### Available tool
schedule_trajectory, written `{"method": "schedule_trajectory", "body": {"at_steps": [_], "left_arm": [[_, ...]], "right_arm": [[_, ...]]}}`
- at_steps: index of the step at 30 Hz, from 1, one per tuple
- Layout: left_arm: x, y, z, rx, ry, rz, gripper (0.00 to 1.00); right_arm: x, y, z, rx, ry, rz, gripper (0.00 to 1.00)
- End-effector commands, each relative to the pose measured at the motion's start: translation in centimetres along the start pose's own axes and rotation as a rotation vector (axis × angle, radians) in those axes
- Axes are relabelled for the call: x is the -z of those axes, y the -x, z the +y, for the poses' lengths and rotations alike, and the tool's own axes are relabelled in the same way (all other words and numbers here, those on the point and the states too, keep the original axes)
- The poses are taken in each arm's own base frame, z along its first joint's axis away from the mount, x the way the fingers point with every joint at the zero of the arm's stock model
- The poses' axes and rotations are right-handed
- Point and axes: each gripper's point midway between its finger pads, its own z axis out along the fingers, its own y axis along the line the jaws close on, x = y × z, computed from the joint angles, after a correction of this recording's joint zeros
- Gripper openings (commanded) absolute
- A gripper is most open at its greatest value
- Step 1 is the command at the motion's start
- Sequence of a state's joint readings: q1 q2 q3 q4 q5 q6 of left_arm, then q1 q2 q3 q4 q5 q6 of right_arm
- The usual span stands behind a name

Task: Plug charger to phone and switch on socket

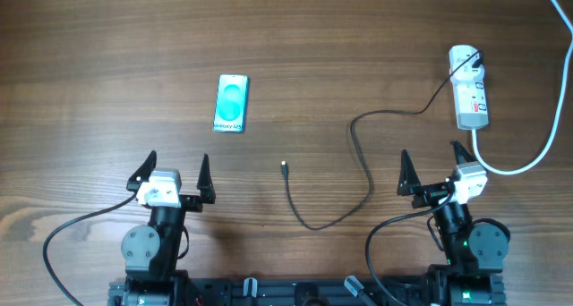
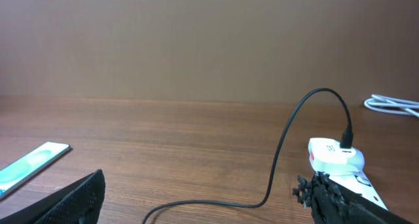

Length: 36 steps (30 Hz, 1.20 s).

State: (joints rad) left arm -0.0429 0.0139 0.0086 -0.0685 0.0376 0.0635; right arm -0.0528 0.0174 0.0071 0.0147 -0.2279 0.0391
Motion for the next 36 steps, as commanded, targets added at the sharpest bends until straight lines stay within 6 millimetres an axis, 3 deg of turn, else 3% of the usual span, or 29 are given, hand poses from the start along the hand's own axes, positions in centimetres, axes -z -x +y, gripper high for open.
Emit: {"method": "schedule_trajectory", "body": {"at_steps": [1, 17, 21, 26, 31, 36], "left_arm": [[0.0, -0.2, 0.4, -0.01, 0.02, 0.004, 1.0], [0.0, -0.1, 0.7, -0.01, 0.036, -0.001, 1.0], [0.2, 0.5, -2.3, 0.015, -0.138, -0.02, 1.0], [0.9, 1.0, -2.8, 0.245, -0.163, 0.048, 1.0], [2.9, 5.5, -3.3, 0.273, -0.177, 0.123, 1.0], [3.7, 13.1, -5.3, 0.301, -0.27, 0.266, 1.0]], "right_arm": [[0.1, 0.2, 0.3, 0.014, 0.014, -0.013, 1.0], [0.1, 0.2, 0.3, 0.014, 0.014, -0.013, 1.0], [0.1, 0.2, 0.3, 0.014, 0.014, -0.013, 1.0], [0.1, 0.2, 0.3, 0.014, 0.014, -0.013, 1.0], [0.1, 0.2, 0.3, 0.014, 0.014, -0.013, 1.0], [0.1, 0.2, 0.3, 0.014, 0.014, -0.013, 1.0]]}}
